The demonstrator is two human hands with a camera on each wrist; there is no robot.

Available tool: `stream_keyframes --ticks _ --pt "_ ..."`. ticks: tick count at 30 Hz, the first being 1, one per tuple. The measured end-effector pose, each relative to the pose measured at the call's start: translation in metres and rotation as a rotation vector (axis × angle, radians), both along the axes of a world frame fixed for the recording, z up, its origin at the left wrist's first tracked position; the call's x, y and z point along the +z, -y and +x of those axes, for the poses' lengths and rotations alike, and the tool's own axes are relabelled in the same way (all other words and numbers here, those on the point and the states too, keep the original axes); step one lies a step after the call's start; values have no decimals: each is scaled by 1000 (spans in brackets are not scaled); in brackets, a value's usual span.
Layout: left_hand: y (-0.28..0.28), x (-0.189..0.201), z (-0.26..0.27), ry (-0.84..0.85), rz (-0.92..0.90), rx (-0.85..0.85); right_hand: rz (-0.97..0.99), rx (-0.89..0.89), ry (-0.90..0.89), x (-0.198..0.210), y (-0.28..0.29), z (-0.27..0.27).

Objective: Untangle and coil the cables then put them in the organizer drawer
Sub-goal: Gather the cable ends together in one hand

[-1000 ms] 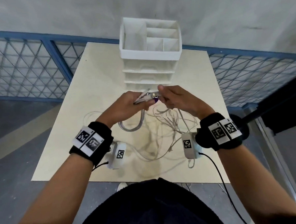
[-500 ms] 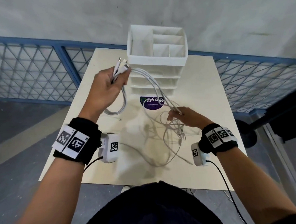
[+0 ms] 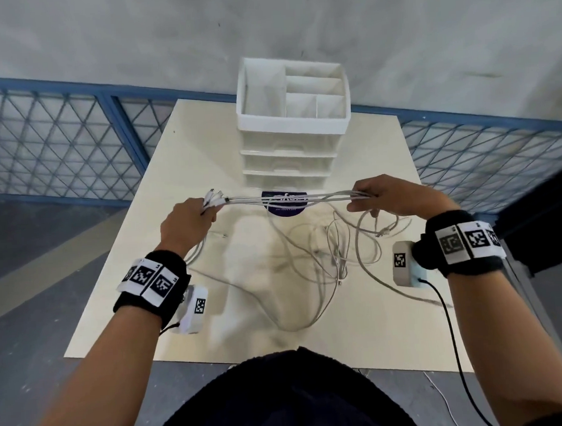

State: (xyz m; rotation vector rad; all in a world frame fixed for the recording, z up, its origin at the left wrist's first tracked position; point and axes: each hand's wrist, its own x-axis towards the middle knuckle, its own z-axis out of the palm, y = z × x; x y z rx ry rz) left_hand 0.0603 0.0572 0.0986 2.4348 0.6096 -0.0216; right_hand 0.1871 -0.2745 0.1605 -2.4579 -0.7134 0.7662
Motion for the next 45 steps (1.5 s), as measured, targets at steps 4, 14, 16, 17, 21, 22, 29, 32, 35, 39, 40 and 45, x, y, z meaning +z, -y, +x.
stream_keyframes --ticks 4,14,16,17,21,22,29,32,35,39,40,45 --pt "1 22 5 225 -46 -14 -116 -23 20 -18 14 1" --pt "24 84 22 558 2 -112 236 -483 4 -115 38 -17" --pt "24 82 24 533 5 -87 351 -546 -103 -121 39 -22" --pt "24 81 24 529 6 -71 385 -570 -124 -124 40 -25" --pt "25 81 27 566 30 -13 445 -687 -219 -129 47 -35" --pt "24 83 28 574 35 14 406 -668 -234 -129 49 -37" --pt "14 93 29 606 70 73 66 -531 -55 -144 60 -40" --pt "27 96 27 588 79 -6 -157 -443 -51 -135 51 -32" --pt "41 100 26 606 133 -102 -283 -280 -9 -101 20 -24" --pt "57 107 26 622 139 -155 25 -78 121 -53 -39 -29" --pt "61 108 25 621 120 -174 135 -47 117 -46 -55 -32" --pt "64 111 21 615 50 -198 644 -107 -112 -36 -107 -44"
